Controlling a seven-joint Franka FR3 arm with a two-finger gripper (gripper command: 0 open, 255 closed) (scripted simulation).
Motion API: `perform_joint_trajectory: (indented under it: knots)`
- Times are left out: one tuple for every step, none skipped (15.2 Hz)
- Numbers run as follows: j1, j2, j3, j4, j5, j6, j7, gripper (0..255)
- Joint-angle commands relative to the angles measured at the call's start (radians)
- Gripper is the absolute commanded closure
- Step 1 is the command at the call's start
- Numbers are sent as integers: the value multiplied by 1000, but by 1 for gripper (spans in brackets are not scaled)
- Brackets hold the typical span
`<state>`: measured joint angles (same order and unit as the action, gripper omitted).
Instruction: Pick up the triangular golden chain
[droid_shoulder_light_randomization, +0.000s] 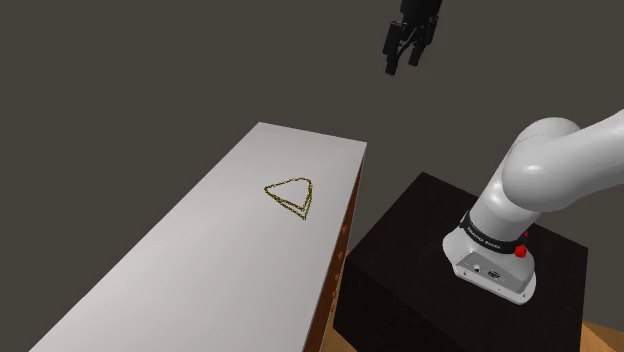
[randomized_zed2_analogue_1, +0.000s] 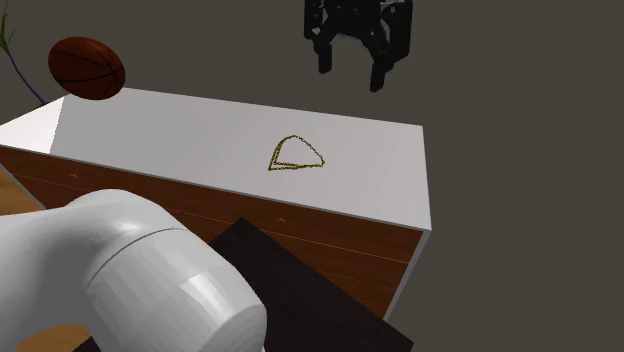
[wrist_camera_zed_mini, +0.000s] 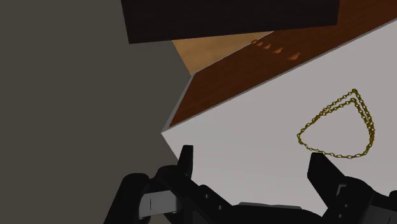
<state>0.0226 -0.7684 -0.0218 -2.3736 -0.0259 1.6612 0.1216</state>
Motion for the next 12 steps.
perform_joint_trajectory:
  knots:
    - [0, 0, 0, 0, 0, 0, 0, 0]
    - [7, 7, 13, -19, 9, 30, 13, 0]
    - [14, 16, 26, -38, 18, 61, 25, 0]
    - [22, 26, 39, -55, 27, 91, 37, 0]
    - [29, 37, 53, -70, 36, 123, 50, 0]
    - [36, 50, 66, -85, 45, 154, 62, 0]
    - [43, 65, 80, -98, 53, 186, 74, 0]
    - [51, 81, 94, -110, 61, 218, 86, 0]
    - [58, 98, 108, -120, 68, 250, 99, 0]
    - [65, 117, 122, -130, 75, 283, 111, 0]
    - [72, 138, 136, -138, 82, 316, 123, 0]
    - [78, 160, 150, -144, 88, 348, 135, 0]
